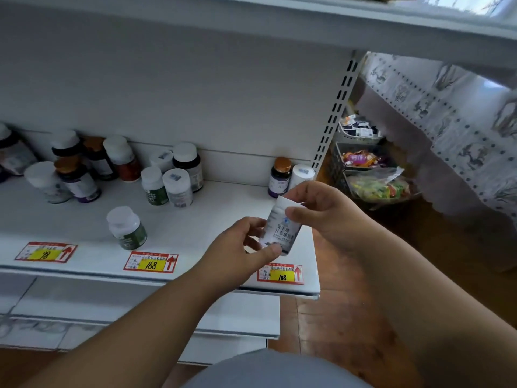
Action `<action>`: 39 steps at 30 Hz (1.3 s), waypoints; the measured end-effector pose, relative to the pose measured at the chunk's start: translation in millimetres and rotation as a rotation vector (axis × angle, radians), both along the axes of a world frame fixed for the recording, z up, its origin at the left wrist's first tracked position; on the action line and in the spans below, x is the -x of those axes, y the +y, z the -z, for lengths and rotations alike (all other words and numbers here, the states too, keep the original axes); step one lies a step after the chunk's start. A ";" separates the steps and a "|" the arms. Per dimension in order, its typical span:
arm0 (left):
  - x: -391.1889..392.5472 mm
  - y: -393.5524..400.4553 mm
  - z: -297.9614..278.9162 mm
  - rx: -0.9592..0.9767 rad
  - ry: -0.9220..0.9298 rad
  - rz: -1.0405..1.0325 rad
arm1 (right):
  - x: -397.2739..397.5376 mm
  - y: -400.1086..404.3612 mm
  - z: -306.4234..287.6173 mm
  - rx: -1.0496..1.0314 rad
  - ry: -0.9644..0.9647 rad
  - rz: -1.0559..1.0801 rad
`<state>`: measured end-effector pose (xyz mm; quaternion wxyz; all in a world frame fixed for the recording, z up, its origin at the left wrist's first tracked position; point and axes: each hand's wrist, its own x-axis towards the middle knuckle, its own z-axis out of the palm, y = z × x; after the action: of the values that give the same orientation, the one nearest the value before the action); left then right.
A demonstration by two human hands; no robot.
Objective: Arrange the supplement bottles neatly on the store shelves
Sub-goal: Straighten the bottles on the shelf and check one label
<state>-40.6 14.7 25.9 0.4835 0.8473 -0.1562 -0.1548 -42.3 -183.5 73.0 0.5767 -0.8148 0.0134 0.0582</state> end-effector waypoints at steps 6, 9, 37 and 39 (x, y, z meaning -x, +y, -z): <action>-6.2 5.6 15.1 -0.139 -0.195 -0.080 | -7.9 11.5 22.4 0.507 -0.156 -0.081; -8.3 10.8 23.9 -0.172 -0.231 -0.085 | -6.7 22.0 42.7 0.539 -0.196 -0.115; -36.2 -8.1 -4.8 -0.407 -0.708 0.063 | -108.6 -30.4 72.1 0.589 -0.028 0.417; -39.6 -14.0 -6.3 -0.395 -0.687 0.043 | -116.8 -30.8 73.3 0.568 -0.042 0.452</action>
<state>-1.0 0.7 32.2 0.2272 0.9230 -0.2939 0.1006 74.5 -214.4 -0.2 0.3258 -0.9200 0.1969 -0.0937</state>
